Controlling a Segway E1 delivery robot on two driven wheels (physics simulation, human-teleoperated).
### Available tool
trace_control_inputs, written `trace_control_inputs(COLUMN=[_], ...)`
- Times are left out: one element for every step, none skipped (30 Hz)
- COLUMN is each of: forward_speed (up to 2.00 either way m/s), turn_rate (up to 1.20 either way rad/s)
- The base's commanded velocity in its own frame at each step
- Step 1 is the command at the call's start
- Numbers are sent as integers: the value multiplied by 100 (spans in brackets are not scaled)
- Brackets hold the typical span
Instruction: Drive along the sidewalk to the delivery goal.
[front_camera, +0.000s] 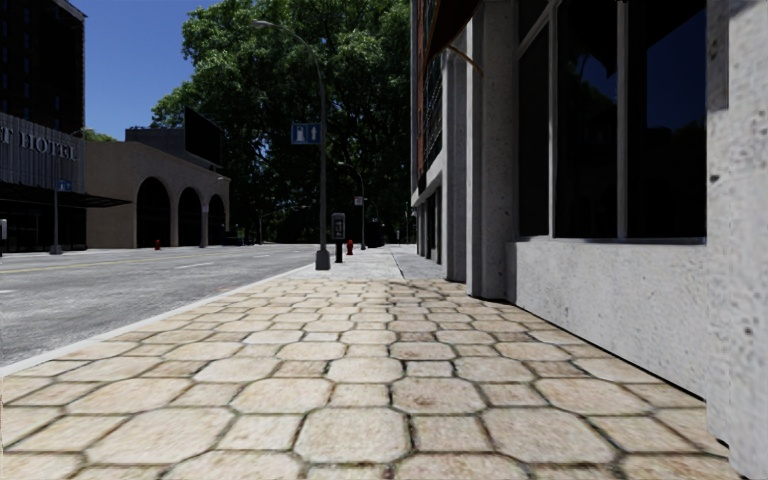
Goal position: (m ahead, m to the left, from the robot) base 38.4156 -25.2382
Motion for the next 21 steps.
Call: trace_control_inputs(forward_speed=[200, 200, 200, 200, 200, 200, 200, 200, 200, 200, 200, 200, 200, 200, 200, 200, 200, 200, 200, 200, 200], turn_rate=[0, 0, 0, 0, 0, 0, 0, 0, 0, 0, 0, 0, 0, 0, 0, 0, 0, 0, 0, 0, 0])
